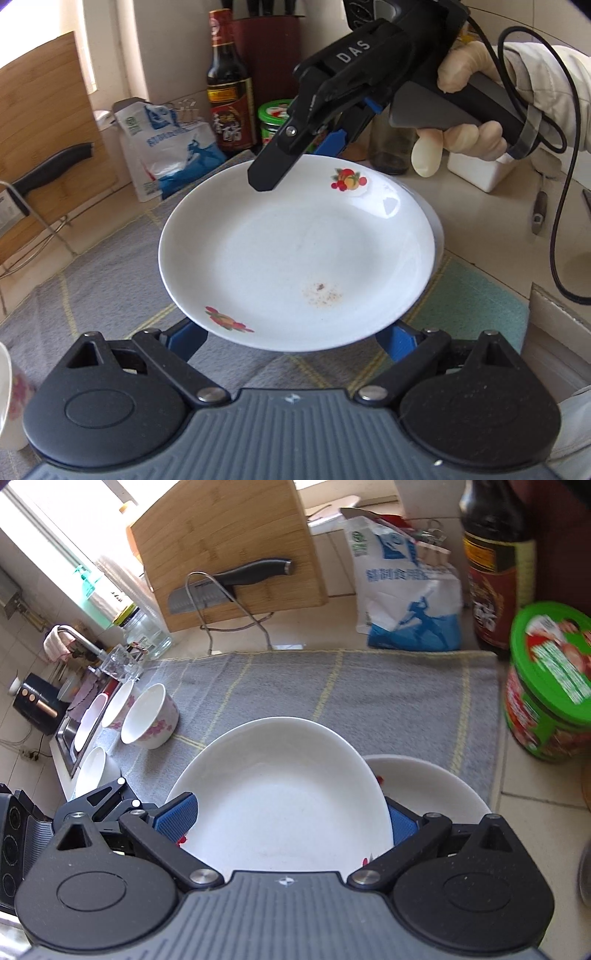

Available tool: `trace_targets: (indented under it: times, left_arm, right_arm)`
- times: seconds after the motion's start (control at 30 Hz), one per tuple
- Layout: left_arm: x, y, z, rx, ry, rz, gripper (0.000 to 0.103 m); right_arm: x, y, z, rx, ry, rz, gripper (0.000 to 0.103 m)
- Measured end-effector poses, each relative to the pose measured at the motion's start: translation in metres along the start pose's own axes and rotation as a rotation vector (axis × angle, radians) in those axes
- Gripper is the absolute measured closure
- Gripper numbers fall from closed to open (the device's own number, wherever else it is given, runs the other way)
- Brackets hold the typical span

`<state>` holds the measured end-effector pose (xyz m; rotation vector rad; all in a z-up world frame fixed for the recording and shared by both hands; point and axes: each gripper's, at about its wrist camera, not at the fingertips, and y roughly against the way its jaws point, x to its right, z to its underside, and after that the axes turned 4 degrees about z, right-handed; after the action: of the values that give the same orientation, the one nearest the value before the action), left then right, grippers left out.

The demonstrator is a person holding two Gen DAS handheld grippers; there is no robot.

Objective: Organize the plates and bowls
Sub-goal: 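Lift the fruit-decorated plate and carry it toward the plate stack with the right gripper, then lower the fruit-decorated plate onto the plate stack with the right gripper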

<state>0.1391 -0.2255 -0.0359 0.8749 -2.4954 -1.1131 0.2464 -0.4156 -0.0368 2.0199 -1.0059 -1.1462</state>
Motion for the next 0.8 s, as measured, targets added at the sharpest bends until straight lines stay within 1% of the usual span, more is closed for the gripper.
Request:
trace_targets:
  times: [0.37, 0.8]
  left_arm:
    - [0.011, -0.015, -0.005, -0.009, -0.062, 0.049, 0.007]
    - [0.01, -0.027, -0.009, -0.027, -0.1, 0.069, 0.007]
  right_arm:
    - [0.026, 0.015, 0.025, 0.02, -0.07, 0.033, 0.0]
    - [0.039, 0.022, 0.037, 0.025, -0.106, 0.062, 0.0]
